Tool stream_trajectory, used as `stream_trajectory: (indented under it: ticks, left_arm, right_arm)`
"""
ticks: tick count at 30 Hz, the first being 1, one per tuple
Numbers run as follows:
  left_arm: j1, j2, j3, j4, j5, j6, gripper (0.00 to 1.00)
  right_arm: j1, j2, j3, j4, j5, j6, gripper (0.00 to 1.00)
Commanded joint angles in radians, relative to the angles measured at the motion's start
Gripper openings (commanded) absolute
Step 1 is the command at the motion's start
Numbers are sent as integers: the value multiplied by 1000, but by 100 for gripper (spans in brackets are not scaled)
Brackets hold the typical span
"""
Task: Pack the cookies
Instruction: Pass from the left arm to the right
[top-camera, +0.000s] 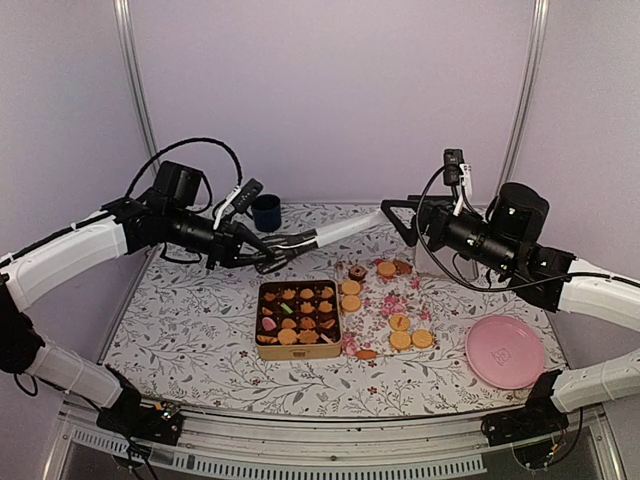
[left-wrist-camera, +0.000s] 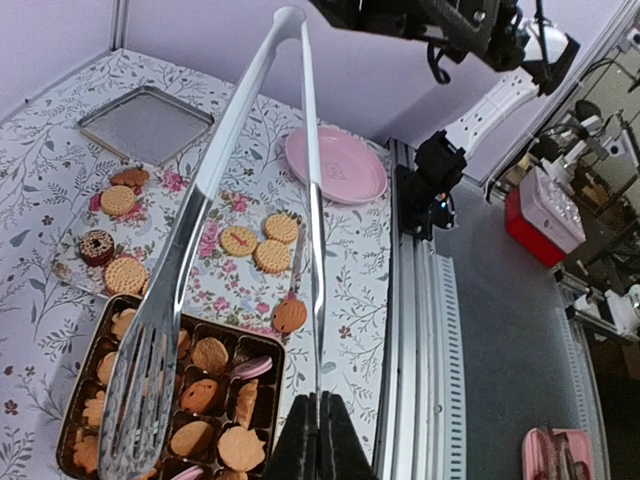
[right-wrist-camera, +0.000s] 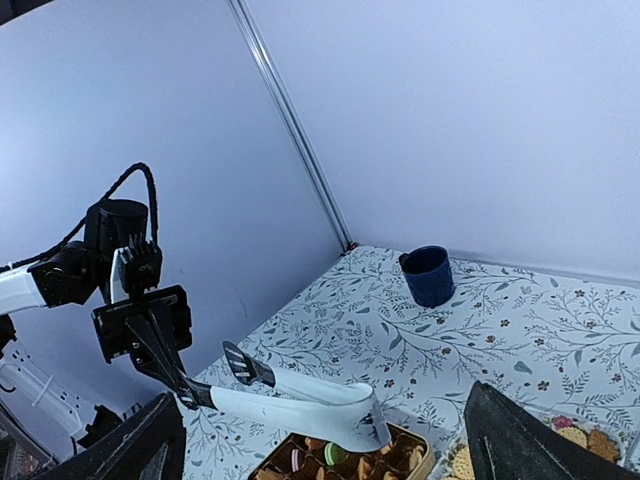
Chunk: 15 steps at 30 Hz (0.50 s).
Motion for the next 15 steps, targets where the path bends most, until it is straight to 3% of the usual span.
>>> stream_trajectory:
  ticks: [1,7,15]
  left_arm:
    - [14,-19,-3,182,104,-152,0]
    - [30,-13,-29,340,169,-321,0]
    - [30,-9,-36,360,205,-333,0]
  right_arm:
    - [-13,36,-59,247,-87,88,99]
    - [-39,160,-61,413,-189,148,98]
    - [-72,361,54,552,-461,255,90]
